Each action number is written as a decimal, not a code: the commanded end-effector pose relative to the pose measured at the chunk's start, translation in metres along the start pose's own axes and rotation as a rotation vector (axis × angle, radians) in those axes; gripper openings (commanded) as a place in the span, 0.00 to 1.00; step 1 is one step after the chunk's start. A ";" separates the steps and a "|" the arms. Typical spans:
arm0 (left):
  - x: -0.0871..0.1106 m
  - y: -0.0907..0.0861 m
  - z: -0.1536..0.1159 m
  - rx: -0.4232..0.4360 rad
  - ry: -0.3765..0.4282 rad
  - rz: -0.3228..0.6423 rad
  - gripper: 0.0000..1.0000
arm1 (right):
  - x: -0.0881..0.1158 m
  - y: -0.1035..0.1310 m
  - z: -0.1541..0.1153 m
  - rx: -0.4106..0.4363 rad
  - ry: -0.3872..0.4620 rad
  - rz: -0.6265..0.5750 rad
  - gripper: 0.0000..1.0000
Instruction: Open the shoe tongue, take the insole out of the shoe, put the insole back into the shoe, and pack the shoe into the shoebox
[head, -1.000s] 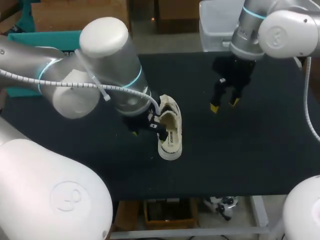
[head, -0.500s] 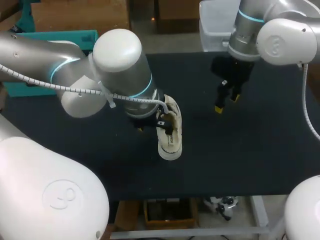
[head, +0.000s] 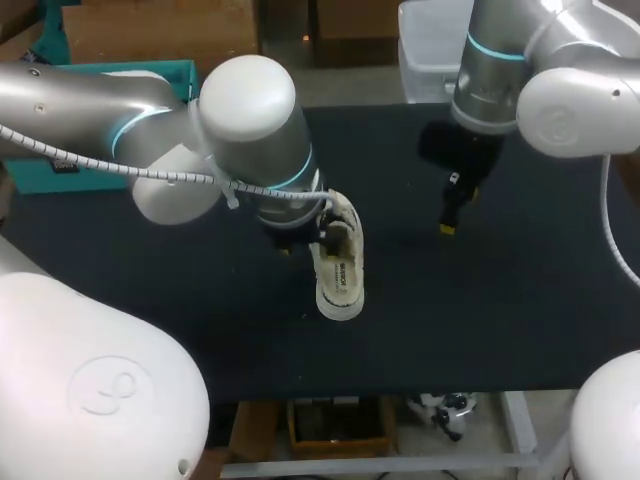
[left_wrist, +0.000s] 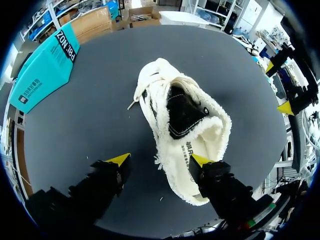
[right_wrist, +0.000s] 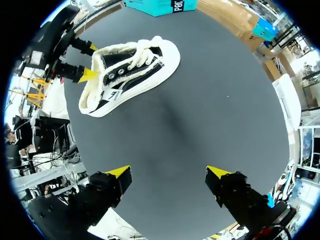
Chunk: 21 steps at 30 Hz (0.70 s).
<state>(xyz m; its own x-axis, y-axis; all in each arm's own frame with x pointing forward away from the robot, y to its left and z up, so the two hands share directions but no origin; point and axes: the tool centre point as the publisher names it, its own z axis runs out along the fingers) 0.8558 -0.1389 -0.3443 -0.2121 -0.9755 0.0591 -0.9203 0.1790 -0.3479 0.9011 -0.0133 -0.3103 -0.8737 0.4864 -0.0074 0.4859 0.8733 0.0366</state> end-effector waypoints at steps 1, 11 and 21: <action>0.001 -0.007 0.014 -0.006 -0.011 -0.013 0.72 | 0.008 -0.008 -0.002 -0.014 -0.034 -0.059 1.00; 0.000 -0.017 0.022 -0.008 0.000 -0.050 0.56 | 0.012 -0.017 -0.006 -0.026 -0.066 -0.173 1.00; -0.003 -0.027 0.027 -0.016 -0.009 -0.063 0.37 | 0.030 -0.030 -0.017 -0.003 -0.110 -0.271 1.00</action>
<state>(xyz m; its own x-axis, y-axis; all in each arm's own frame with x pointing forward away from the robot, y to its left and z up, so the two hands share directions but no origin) 0.8859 -0.1420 -0.3583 -0.1507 -0.9858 0.0740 -0.9347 0.1177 -0.3355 0.8691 -0.0209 -0.2984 -0.9631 0.2443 -0.1128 0.2442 0.9696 0.0152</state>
